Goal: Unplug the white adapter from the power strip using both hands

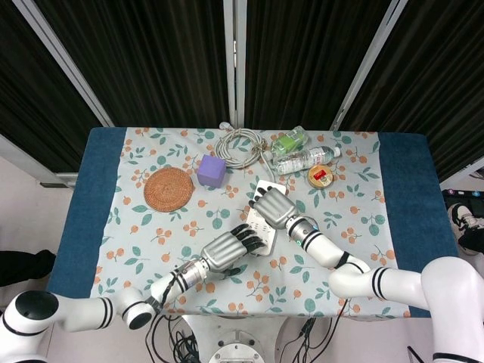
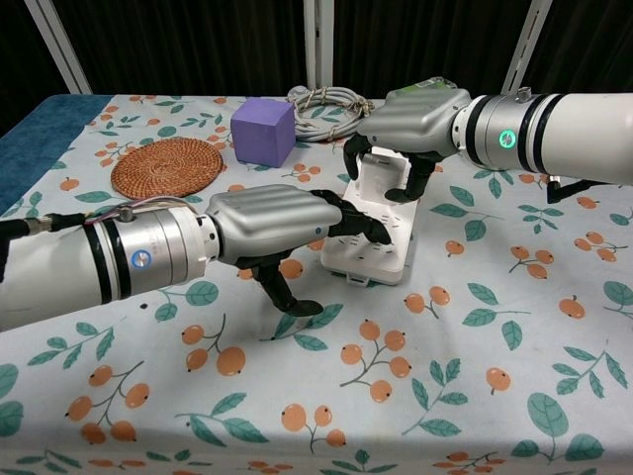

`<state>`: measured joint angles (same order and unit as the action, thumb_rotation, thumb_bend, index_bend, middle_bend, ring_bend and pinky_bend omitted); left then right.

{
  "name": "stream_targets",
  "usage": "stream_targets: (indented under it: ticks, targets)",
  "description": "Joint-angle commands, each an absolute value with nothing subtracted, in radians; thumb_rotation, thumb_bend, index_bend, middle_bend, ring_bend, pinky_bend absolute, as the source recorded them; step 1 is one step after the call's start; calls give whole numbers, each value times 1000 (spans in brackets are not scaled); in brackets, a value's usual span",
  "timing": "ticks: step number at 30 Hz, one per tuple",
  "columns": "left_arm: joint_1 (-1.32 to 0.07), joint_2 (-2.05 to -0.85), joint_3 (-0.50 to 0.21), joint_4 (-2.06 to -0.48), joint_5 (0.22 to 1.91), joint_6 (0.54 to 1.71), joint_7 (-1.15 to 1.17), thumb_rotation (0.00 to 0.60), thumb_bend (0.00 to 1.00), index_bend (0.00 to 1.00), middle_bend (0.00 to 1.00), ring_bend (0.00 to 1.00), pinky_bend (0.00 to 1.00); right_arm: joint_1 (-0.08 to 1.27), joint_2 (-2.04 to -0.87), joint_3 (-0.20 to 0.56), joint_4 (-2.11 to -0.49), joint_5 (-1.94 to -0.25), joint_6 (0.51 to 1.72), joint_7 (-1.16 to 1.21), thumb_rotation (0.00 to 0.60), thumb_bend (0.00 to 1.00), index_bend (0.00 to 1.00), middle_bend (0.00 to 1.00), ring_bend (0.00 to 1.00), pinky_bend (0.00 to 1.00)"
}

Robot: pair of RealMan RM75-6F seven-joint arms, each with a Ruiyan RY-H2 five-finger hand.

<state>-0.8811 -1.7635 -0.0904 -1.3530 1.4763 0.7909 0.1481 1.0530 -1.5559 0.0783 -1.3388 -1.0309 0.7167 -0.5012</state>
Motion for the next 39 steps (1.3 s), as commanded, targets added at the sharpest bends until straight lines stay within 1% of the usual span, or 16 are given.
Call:
stream_targets:
  ticks: [1, 3, 7, 9, 12, 16, 26, 39]
  targets:
    - [-884, -1764, -90, -1348, 1472, 791, 140, 600, 275, 134, 136, 64, 13, 1053, -1556, 78, -1337, -1033, 717, -501, 600, 327, 378, 358, 213, 344]
    - [-885, -1764, -89, -1345, 1469, 791, 133, 600, 275, 134, 136, 64, 13, 1052, -1555, 79, -1336, -1035, 718, -502, 600, 328, 431, 374, 245, 357]
    - [-887, -1764, -88, -1340, 1460, 789, 121, 600, 274, 134, 136, 64, 13, 1051, -1554, 81, -1336, -1040, 719, -499, 600, 348, 570, 474, 351, 409]
    - [-890, -1764, -87, -1337, 1456, 786, 116, 600, 274, 134, 136, 64, 13, 1050, -1553, 83, -1334, -1042, 719, -495, 600, 354, 605, 504, 382, 426]
    - [-893, -1765, -87, -1333, 1451, 784, 111, 600, 274, 133, 136, 64, 15, 1048, -1553, 85, -1334, -1051, 722, -489, 600, 361, 690, 561, 438, 451]
    - [-895, -1765, -88, -1330, 1442, 781, 105, 600, 273, 131, 136, 64, 17, 1043, -1549, 90, -1338, -1069, 731, -472, 600, 369, 751, 604, 482, 486]
    - [-907, -1766, -90, -1320, 1417, 761, 101, 600, 273, 127, 136, 64, 18, 1020, -1543, 86, -1334, -1120, 741, -424, 600, 410, 850, 660, 548, 547]
    - [-917, -1770, -91, -1303, 1393, 747, 97, 600, 271, 126, 136, 63, 18, 986, -1524, 87, -1351, -1163, 776, -391, 600, 458, 894, 688, 576, 580]
